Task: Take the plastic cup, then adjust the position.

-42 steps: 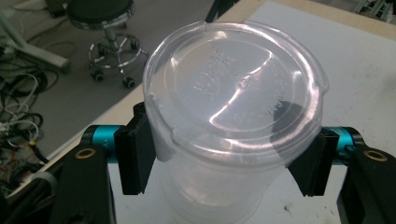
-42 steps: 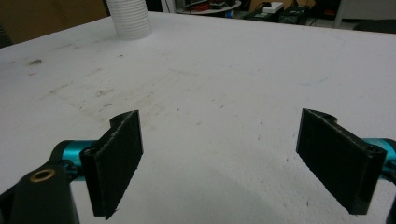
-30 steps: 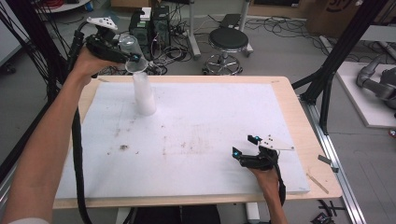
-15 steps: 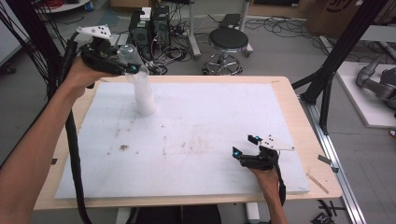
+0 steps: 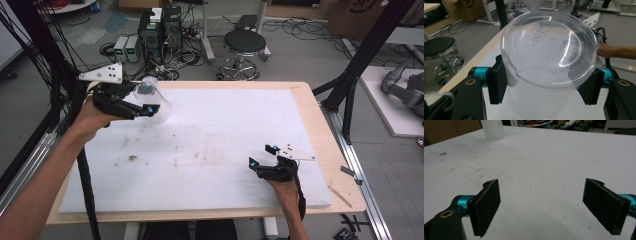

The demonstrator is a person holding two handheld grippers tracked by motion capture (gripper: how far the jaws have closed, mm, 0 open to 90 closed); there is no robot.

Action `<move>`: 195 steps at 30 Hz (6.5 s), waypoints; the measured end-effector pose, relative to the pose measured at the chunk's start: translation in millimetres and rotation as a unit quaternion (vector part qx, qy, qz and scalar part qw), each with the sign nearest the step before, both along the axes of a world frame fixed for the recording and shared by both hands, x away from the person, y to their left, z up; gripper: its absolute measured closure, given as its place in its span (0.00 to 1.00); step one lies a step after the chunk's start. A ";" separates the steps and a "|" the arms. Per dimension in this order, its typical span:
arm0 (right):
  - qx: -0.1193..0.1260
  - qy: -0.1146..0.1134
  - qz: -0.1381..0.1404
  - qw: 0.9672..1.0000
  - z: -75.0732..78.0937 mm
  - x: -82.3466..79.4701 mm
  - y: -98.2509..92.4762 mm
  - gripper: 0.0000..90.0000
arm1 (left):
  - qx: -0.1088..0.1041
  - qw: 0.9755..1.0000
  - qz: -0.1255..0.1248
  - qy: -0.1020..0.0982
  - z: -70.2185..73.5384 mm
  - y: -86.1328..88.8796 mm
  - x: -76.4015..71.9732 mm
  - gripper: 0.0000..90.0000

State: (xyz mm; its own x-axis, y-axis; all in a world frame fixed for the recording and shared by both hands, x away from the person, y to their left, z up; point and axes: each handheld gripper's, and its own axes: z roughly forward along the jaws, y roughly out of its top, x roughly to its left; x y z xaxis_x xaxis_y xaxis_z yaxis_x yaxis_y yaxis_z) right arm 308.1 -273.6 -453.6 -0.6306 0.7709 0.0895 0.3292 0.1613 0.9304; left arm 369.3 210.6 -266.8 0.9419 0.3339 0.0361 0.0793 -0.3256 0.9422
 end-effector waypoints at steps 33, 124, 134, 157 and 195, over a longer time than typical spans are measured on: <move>0.003 0.001 0.000 1.000 0.0 -0.4 0.2 0.16 | -0.099 0.991 -0.087 0.025 -98.6 -58.8 -31.7 0.38; -0.002 0.004 0.407 0.913 83.7 23.9 135.4 0.16 | -0.130 0.983 -0.119 0.050 -111.6 -88.2 -41.5 0.38; -0.007 0.005 0.412 0.911 81.2 23.6 144.8 0.16 | -0.133 0.982 -0.122 0.050 -111.5 -89.3 -41.9 0.38; -0.031 -0.009 0.408 0.912 81.8 22.2 146.2 0.33 | -0.131 0.982 -0.126 0.050 -112.2 -89.4 -41.7 0.39; -0.170 0.057 0.385 0.905 101.6 20.7 144.1 0.37 | 0.073 0.989 -0.110 0.063 -87.4 -76.3 -39.7 0.06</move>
